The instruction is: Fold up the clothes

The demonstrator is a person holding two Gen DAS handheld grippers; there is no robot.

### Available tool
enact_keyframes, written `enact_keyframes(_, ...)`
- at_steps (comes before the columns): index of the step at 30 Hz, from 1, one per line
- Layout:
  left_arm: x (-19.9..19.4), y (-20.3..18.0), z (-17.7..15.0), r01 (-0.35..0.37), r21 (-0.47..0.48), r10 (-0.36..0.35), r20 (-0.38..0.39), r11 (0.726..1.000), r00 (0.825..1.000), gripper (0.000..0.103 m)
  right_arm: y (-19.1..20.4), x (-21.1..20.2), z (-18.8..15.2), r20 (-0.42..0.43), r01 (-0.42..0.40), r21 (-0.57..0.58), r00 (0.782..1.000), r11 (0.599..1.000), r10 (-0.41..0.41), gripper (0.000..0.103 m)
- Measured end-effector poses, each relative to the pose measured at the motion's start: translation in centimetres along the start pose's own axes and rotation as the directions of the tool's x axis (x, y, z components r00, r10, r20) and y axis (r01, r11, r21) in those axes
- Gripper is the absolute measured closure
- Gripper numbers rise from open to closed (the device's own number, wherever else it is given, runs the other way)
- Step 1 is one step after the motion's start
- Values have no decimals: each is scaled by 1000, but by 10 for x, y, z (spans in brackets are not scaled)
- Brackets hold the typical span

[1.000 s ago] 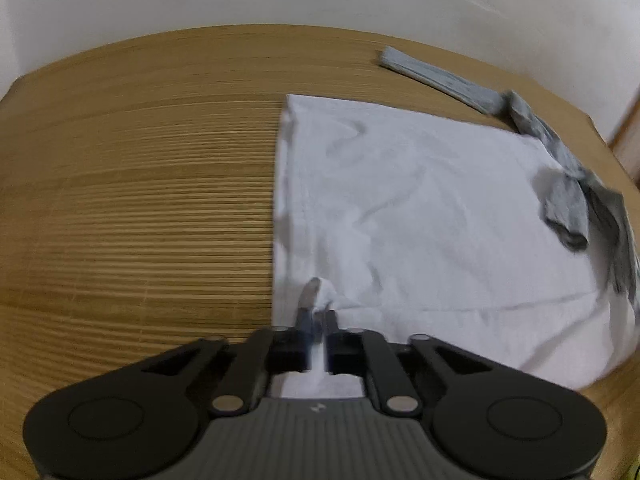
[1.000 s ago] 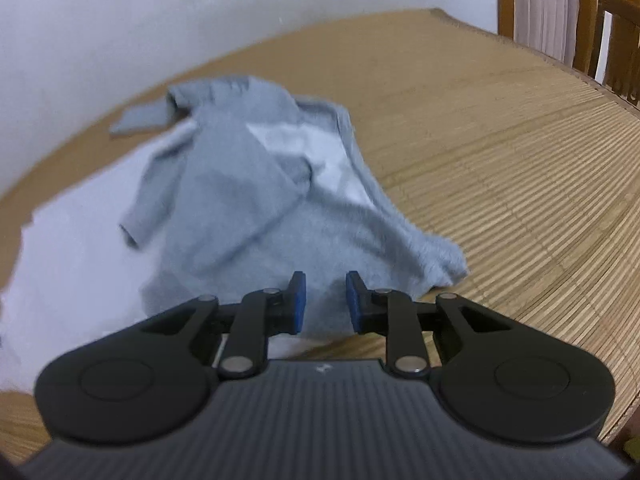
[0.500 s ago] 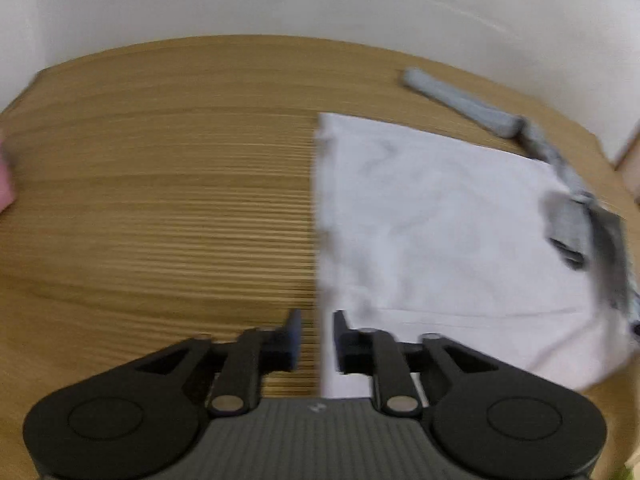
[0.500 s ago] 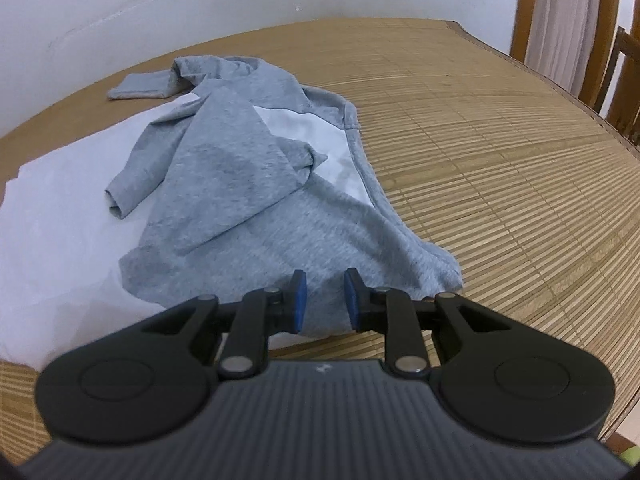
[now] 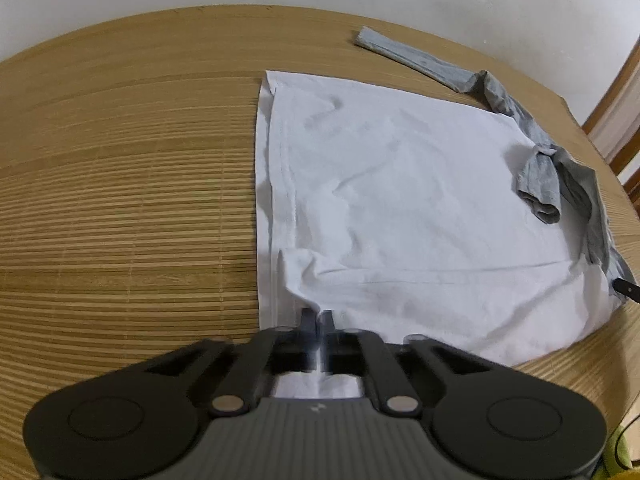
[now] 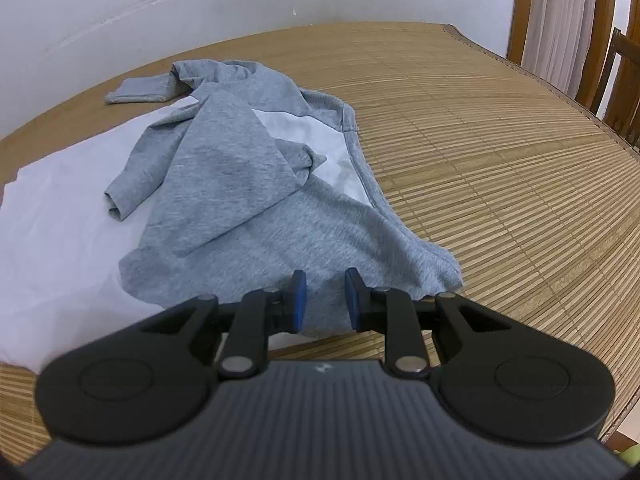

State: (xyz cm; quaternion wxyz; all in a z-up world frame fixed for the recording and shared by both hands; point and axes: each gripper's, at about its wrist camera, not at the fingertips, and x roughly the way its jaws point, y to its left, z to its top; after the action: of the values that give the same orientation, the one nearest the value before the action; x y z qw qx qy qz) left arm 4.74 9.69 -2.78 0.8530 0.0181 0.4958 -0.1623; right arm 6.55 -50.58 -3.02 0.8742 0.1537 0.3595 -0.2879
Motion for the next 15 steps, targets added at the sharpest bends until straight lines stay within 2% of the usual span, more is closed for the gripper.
enact_keyframes(3,-1,-3,3,-153,-18,153,24,988,988,102,0,0,1,-3,-1,-11,1000,1000,1,80)
enact_keyframes(6,-3,5,8,-217,-54,218,30,975,975,102,1,1,1,-6,-1,-19,1000,1000,1,80)
enact_keyframes(11,-3,4,13,-214,-40,215,5,976,977,100,0,1,2,-11,-9,-36,1000,999,8,80)
enact_keyframes(13,-2,4,11,-198,-33,198,-5,980,980,90,-1,1,3,-11,-13,-40,1000,999,13,79)
enact_keyframes(15,-7,6,6,-169,-35,169,-3,985,986,85,-2,1,3,-13,-16,-47,1000,999,15,79)
